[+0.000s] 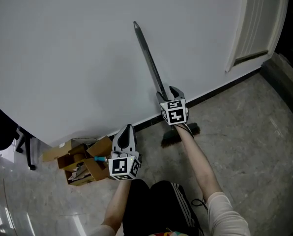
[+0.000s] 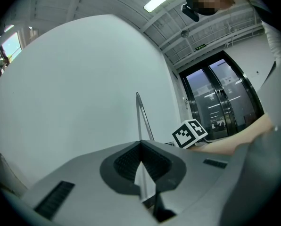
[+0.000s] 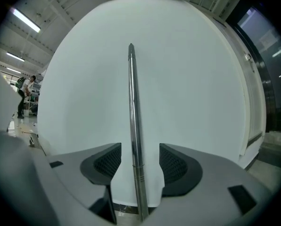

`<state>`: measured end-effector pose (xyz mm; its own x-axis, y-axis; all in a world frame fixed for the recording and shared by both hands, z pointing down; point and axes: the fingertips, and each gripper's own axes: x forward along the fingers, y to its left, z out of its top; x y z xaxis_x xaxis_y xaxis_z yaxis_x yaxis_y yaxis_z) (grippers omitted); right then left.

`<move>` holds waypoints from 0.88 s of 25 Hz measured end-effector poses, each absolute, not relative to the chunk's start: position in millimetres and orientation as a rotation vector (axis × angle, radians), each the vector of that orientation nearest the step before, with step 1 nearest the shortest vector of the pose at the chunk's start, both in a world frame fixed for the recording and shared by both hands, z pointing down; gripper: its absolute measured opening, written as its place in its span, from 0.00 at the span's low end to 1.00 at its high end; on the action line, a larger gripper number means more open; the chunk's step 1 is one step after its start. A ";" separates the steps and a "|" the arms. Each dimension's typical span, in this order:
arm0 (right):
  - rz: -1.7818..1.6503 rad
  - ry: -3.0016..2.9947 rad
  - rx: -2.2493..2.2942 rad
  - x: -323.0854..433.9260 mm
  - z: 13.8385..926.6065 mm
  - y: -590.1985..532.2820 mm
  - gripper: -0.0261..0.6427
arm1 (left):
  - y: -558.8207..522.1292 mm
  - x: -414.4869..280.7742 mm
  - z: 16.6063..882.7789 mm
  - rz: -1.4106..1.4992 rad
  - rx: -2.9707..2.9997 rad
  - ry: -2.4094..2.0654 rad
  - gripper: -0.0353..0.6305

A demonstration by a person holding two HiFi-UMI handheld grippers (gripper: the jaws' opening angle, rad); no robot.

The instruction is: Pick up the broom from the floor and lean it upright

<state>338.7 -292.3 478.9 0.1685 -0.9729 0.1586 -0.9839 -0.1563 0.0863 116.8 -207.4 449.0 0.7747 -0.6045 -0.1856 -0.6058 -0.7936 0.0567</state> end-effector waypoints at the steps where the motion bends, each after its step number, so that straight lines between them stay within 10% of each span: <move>1: 0.085 -1.926 2.275 339.7 474.9 -288.6 0.39 | -205.9 118.6 448.9 0.307 -2.955 1.003 0.12; 11: 0.158 -2.177 2.318 305.9 457.2 -219.9 0.38 | -203.9 126.0 453.7 0.353 -2.981 1.003 0.12; 15: 0.067 -2.070 2.397 297.2 471.2 -181.9 0.09 | -203.6 131.4 464.9 0.353 -2.993 0.991 0.12; 22: 0.094 -2.029 2.391 279.1 518.9 -159.9 0.06 | -205.0 142.8 507.8 0.315 -3.017 0.948 0.12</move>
